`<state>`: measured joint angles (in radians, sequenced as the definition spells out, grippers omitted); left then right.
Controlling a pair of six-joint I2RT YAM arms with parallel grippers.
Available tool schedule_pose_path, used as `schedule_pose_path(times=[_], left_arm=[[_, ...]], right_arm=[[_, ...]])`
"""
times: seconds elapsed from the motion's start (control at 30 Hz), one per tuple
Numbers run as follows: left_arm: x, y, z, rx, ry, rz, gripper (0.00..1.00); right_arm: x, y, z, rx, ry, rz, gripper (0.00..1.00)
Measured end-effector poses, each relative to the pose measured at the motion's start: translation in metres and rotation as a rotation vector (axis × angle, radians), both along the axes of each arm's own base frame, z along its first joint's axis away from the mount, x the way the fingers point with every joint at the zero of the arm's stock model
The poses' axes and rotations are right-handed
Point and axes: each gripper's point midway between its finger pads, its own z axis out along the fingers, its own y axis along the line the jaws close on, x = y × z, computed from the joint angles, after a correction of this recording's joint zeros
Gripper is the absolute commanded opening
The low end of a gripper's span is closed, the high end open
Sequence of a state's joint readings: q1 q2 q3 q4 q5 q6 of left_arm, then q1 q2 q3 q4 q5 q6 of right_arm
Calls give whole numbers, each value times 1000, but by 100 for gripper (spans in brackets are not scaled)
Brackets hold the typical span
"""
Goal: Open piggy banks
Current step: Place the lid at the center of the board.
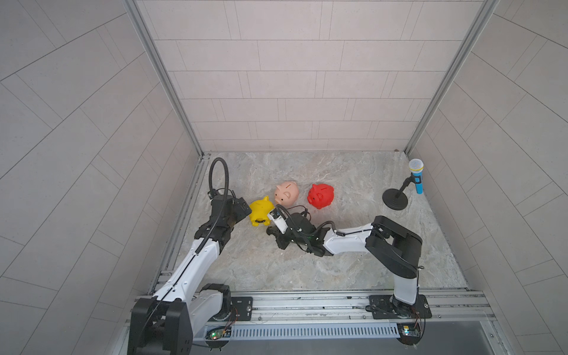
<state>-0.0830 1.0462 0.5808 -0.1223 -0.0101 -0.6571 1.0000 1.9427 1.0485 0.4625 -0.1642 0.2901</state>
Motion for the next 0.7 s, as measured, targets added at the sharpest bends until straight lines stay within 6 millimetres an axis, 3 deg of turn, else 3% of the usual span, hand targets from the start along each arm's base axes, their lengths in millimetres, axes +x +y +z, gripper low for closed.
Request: schedule_pose_path(times=[0.23,0.57,0.7], left_arm=[[7,-5,-5,-67,-10,-11,100],[10,-9,-2,-105,-30,-22,100],[10,-10,-2,-108,-30,-22,100]], right_arm=[[-11,9,-29,-124,86,29,0],[-14,22,-45,-224,134,51,0],[-13,25,-40,-243,127,62,10]])
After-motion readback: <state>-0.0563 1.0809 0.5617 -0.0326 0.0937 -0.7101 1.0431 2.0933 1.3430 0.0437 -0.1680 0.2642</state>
